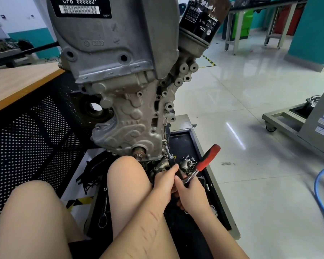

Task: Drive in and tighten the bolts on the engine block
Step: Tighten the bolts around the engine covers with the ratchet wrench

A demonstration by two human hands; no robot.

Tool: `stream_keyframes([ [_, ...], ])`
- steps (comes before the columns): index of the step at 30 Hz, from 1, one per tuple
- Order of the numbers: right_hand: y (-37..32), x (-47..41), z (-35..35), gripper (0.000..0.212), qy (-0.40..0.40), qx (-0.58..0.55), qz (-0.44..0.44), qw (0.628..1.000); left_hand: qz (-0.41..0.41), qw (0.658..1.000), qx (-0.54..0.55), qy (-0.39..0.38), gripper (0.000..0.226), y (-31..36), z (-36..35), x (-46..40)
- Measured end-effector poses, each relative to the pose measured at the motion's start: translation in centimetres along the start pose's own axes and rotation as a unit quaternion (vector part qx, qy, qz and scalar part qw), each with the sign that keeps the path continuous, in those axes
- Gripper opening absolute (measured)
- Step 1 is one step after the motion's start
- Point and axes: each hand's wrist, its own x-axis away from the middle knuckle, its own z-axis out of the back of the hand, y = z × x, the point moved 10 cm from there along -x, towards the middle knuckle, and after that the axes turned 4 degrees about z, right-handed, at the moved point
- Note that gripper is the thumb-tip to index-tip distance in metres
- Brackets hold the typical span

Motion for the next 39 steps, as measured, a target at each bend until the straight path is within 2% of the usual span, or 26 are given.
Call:
stream_keyframes([
  [5, 1.3, 0.2, -0.6, 0.021, -0.020, -0.148, -0.082, 0.985, 0.040, 0.999, 0.016, -0.011, 0.026, -0.5, -0.4, 0.4],
  [7, 1.8, 0.6, -1.3, 0.025, -0.039, -0.264, -0.144, 0.953, 0.060, 0.998, 0.024, -0.018, 0.028, -0.8, -0.6, 0.4],
  [10, 2.0, 1.5, -2.4, 0.031, -0.062, -0.434, -0.234, 0.868, 0.066, 0.998, 0.011, -0.014, 0.030, -1.1, -0.5, 0.3],
  [11, 2.1, 1.7, -2.6, 0.032, -0.063, -0.462, -0.249, 0.849, 0.068, 0.998, 0.012, -0.012, 0.026, -1.1, -0.5, 0.2],
  [13, 2.2, 1.7, -2.7, 0.032, -0.064, -0.478, -0.257, 0.838, 0.070, 0.997, 0.010, -0.013, 0.023, -1.3, -0.5, 0.1],
  [19, 2.1, 1.2, -2.1, 0.031, -0.051, -0.416, -0.214, 0.883, 0.063, 0.998, -0.006, -0.009, 0.030, -1.4, -0.3, -0.5],
  [22, 1.9, 0.7, -1.1, 0.028, -0.032, -0.307, -0.163, 0.937, 0.042, 0.999, 0.010, -0.009, 0.032, -0.9, -0.3, -0.4],
  [25, 0.9, 0.2, 0.2, 0.023, -0.004, -0.171, -0.085, 0.981, 0.025, 0.999, 0.021, -0.010, 0.020, -0.5, -0.3, -0.4],
  [28, -0.1, 0.0, 0.7, 0.023, 0.005, -0.045, -0.016, 0.999, 0.001, 1.000, 0.004, 0.004, 0.023, -0.1, -0.1, -0.3],
  [30, -0.2, -0.1, 0.6, 0.023, 0.003, -0.016, -0.003, 1.000, 0.005, 1.000, 0.006, 0.008, 0.022, -0.3, 0.1, -0.3],
  [33, 0.1, -0.2, 0.5, 0.024, -0.005, -0.040, -0.015, 0.999, 0.024, 0.999, 0.020, -0.007, 0.022, -0.7, -0.3, -0.2],
  [35, 0.6, -0.1, 0.4, 0.021, -0.011, -0.100, -0.047, 0.994, 0.044, 0.998, 0.033, -0.026, 0.022, -0.8, -0.8, -0.1],
  [39, 1.6, 0.5, -0.6, 0.027, -0.043, -0.298, -0.151, 0.941, 0.070, 0.995, 0.048, -0.052, 0.028, -1.2, -1.3, -0.1],
])
